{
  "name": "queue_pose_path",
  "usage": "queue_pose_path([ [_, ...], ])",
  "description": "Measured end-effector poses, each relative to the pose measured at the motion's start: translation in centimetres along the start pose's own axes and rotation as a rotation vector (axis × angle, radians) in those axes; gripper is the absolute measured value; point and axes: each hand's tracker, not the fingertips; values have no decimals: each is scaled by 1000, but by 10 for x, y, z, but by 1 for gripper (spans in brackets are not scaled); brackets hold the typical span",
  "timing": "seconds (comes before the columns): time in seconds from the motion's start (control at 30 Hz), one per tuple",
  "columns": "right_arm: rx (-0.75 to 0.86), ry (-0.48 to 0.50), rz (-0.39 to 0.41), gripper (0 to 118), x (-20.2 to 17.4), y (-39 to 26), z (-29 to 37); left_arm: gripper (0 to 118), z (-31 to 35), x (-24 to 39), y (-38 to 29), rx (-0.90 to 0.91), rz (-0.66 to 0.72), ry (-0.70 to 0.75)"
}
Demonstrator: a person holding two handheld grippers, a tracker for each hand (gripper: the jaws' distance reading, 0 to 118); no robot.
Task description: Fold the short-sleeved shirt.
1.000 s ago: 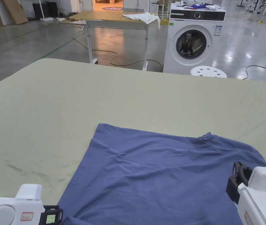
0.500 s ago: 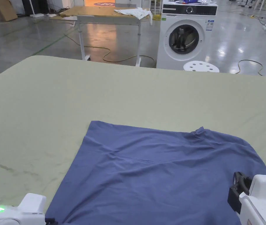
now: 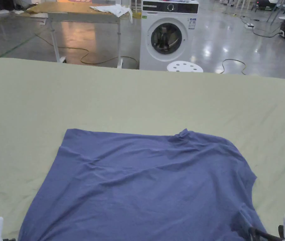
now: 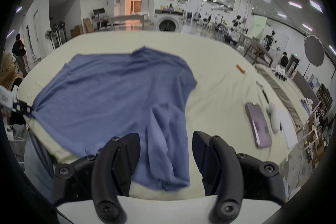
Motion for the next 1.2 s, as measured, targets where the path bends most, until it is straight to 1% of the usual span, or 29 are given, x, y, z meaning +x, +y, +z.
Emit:
queue_pose_path([
  [0.07, -60, 10, 5, 65, 1, -15, -4, 1, 1, -1, 0, 1, 3, -4],
  [0.23, -147, 11, 20, 65, -1, -43, -26, 1, 1, 3, 1, 1, -2, -4],
  [0.3, -173, 18, 11, 62, -1, -50, -38, 1, 1, 3, 0, 0, -4, -6],
  [0.33, -191, 24, 16, 55, -1, -53, -42, 1, 1, 3, 0, 0, -2, -9],
  [0.37, -192, 34, 15, 44, -1, -56, -44, 1, 1, 3, 0, -1, 2, -12],
  [0.4, -180, 49, 7, 38, -1, -57, -44, 1, 1, 3, 0, 0, 6, -16],
  [0.43, -177, 54, 7, 28, -1, -56, -42, 1, 2, 2, -1, 1, 9, -18],
  [0.47, -177, 58, 12, 10, -1, -54, -39, 1, 3, 2, -1, 2, 11, -20],
  [0.5, -184, 66, 19, 10, 1, -51, -37, 1, 3, 2, 0, 3, 13, -22],
  [0.57, -208, 64, 8, 8, 4, -46, -33, 1, 5, 4, -1, 6, 10, -23],
  [0.63, -195, 54, 6, 8, 7, -40, -23, 1, 6, 4, 0, 7, 10, -25],
  [0.77, -140, 52, -58, 8, 18, -25, -8, 1, 11, 2, 1, 29, 12, -38],
  [0.83, -137, 52, -59, 8, 19, -19, -6, 1, 15, 2, 1, 52, 13, -50],
  [1.0, -97, 76, -89, 8, 19, 0, -2, 1, 29, -1, 14, 175, 36, -82],
  [1.1, -67, 67, -95, 8, 19, 20, -7, 1, 32, -3, 35, 253, 53, -89],
  [1.2, -34, 54, -92, 8, 20, 46, -20, 1, 23, -2, 63, 282, 46, -91],
])
